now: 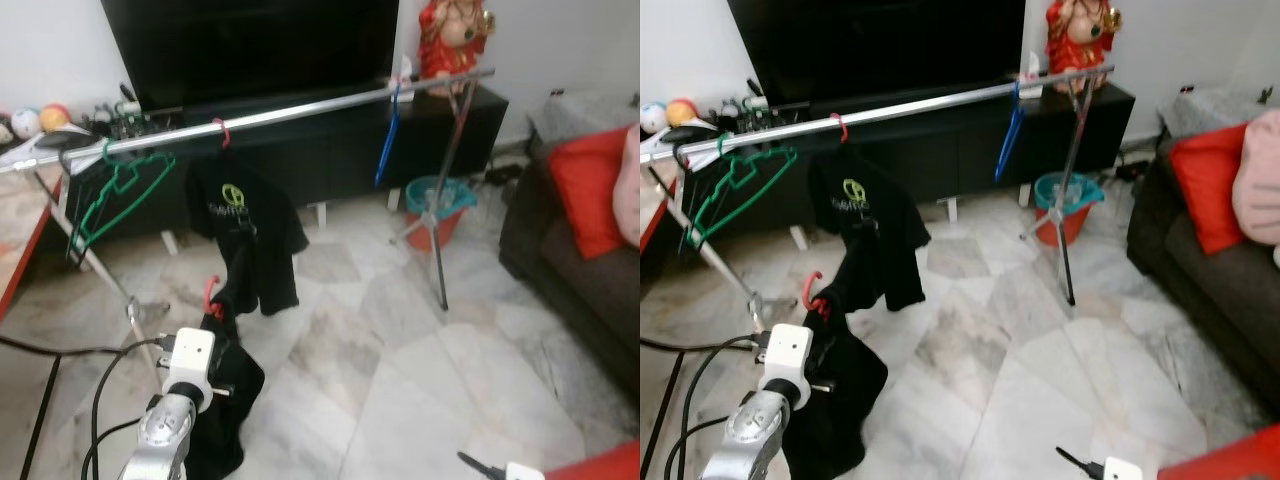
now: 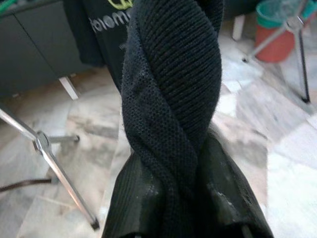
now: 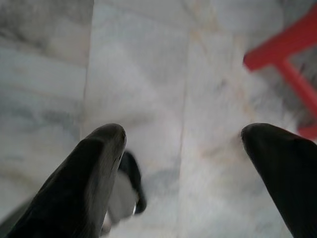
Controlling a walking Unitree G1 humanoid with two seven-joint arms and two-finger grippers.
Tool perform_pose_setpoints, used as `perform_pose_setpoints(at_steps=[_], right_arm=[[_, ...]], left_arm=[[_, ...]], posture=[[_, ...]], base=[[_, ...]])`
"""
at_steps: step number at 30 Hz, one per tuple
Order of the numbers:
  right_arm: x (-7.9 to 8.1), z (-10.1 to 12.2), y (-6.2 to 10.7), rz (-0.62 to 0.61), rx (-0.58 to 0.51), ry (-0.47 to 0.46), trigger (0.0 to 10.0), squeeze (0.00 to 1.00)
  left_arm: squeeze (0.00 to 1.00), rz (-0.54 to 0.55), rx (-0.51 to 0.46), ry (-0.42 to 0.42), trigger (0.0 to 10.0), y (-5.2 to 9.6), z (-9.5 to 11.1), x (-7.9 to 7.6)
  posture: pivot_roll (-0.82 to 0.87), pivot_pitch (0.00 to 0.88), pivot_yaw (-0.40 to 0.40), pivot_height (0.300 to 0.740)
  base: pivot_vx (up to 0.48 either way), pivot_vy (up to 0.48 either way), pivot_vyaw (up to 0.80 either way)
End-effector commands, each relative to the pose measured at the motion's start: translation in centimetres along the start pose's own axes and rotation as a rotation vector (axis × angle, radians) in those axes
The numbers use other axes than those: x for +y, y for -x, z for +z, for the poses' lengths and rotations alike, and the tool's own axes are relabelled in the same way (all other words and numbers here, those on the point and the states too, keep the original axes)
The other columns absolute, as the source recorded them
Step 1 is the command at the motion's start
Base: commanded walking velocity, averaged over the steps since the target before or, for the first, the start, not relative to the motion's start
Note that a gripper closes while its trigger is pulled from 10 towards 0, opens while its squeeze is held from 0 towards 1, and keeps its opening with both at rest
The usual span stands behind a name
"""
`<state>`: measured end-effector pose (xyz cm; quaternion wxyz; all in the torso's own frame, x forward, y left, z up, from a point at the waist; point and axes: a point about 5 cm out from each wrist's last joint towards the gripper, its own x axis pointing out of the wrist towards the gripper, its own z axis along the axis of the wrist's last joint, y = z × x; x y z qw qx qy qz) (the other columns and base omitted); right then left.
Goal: Hang hanger
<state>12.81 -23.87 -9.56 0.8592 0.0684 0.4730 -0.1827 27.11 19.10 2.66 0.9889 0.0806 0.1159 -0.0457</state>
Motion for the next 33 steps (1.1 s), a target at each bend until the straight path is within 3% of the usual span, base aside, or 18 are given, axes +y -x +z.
perform_pose_setpoints(at_steps=[1, 8, 18, 25, 33], right_arm=[[1.1, -0.2, 0.0, 0.034, 0.009, 0.002, 10.0, 0.0], [0.9, -0.3, 0.0, 0.035, 0.013, 0.018, 10.0, 0.0], [1.1, 0.6, -0.2, 0.046, 0.002, 0.023, 10.0, 0.0], [1.2, 0.7, -0.2, 0.06, -0.004, -0.011, 10.0, 0.0], [1.1, 0.7, -0.2, 0.059, 0.0, 0.02, 10.0, 0.0]], left_arm=[[0.0, 0.034, -0.037, -0.015, 10.0, -0.1, 0.7, 1.1], [0.0, 0.028, -0.027, -0.013, 10.0, 0.0, 0.4, 0.8], [0.0, 0.023, -0.009, -0.007, 10.0, -0.2, 0.1, 0.5], [0.0, 0.037, 0.018, -0.033, 10.0, -0.2, -0.1, 0.8], [0.0, 0.05, 0.014, -0.043, 10.0, -0.3, 0.0, 1.1]], posture=[[-0.09, 0.0, 0.022, 0.732], [-0.1, 0.0, 0.02, 0.732], [-0.09, 0.0, 0.019, 0.732], [-0.09, 0.0, 0.02, 0.732], [-0.09, 0.0, 0.02, 0.732]], base=[[0.394, 0.0, 0.0], [0.276, 0.0, 0.0], [0.0, 0.0, 0.67], [0.0, 0.0, 0.0], [0.0, -0.215, 0.0]])
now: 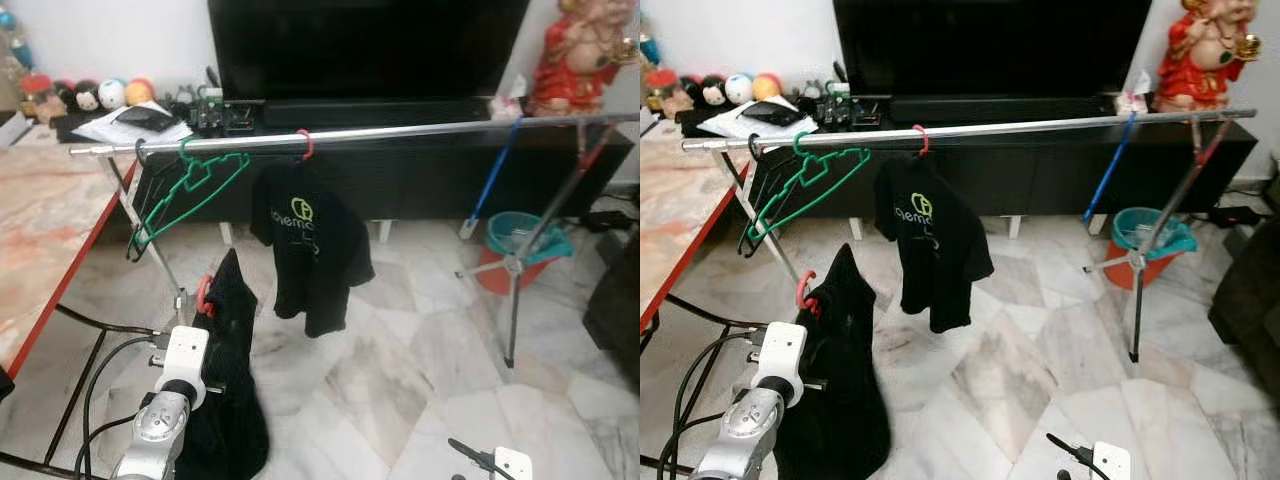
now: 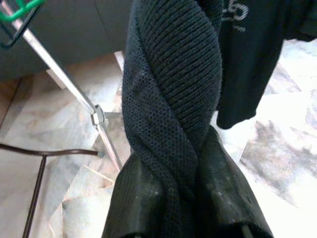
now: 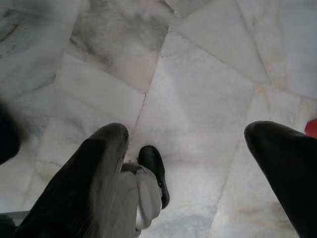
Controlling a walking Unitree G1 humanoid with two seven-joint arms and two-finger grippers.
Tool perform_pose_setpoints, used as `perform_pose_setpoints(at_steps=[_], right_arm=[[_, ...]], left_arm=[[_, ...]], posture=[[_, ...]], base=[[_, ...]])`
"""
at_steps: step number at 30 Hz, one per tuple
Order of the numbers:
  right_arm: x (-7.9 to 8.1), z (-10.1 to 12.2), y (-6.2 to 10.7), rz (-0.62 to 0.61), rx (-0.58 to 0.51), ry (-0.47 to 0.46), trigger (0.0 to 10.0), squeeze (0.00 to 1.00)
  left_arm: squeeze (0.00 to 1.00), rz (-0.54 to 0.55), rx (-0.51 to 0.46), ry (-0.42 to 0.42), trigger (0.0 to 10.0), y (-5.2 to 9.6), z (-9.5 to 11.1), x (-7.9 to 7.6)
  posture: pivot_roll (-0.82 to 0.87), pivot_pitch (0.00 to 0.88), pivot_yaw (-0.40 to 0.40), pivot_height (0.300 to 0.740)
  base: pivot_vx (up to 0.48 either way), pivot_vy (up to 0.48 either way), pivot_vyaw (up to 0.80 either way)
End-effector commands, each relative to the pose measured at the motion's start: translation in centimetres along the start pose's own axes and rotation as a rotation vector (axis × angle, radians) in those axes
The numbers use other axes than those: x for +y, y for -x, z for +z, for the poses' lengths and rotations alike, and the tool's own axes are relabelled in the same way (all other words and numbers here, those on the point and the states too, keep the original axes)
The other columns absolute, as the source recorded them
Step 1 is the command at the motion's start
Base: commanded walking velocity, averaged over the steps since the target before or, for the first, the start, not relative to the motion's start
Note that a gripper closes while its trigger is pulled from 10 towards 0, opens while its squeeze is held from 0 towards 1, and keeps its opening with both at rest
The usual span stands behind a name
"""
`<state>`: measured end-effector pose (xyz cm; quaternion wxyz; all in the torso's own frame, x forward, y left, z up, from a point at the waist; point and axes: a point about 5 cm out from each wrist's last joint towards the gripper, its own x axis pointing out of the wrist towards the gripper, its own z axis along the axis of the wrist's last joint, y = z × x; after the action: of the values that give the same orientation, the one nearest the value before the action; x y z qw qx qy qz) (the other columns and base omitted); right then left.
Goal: Hang hanger
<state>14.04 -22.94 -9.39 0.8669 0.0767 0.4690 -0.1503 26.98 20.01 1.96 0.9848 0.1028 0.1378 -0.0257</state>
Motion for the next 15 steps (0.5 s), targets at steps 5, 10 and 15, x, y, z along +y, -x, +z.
perform_pose_setpoints(at_steps=[5, 10, 15], right_arm=[[-0.18, -0.1, 0.02, -0.008, 0.007, 0.011, 10.0, 0.0], [-0.15, -0.19, 0.04, -0.012, 0.009, -0.014, 10.0, 0.0], [-0.14, -0.18, 0.04, -0.014, 0.003, -0.015, 10.0, 0.0]], left_arm=[[0.0, 0.011, -0.035, -0.005, 10.0, -0.31, 0.81, 0.28], [0.0, -0.002, -0.036, -0.019, 10.0, -0.38, 0.91, 0.21], [0.0, -0.006, -0.036, -0.021, 10.0, -0.41, 0.94, 0.26]], posture=[[-0.09, 0.0, 0.02, 0.732], [-0.09, 0.0, 0.024, 0.732], [-0.1, 0.0, 0.027, 0.732]], base=[[0.0, -0.291, 0.48], [0.0, -0.31, 0.43], [0.0, -0.352, 0.0]])
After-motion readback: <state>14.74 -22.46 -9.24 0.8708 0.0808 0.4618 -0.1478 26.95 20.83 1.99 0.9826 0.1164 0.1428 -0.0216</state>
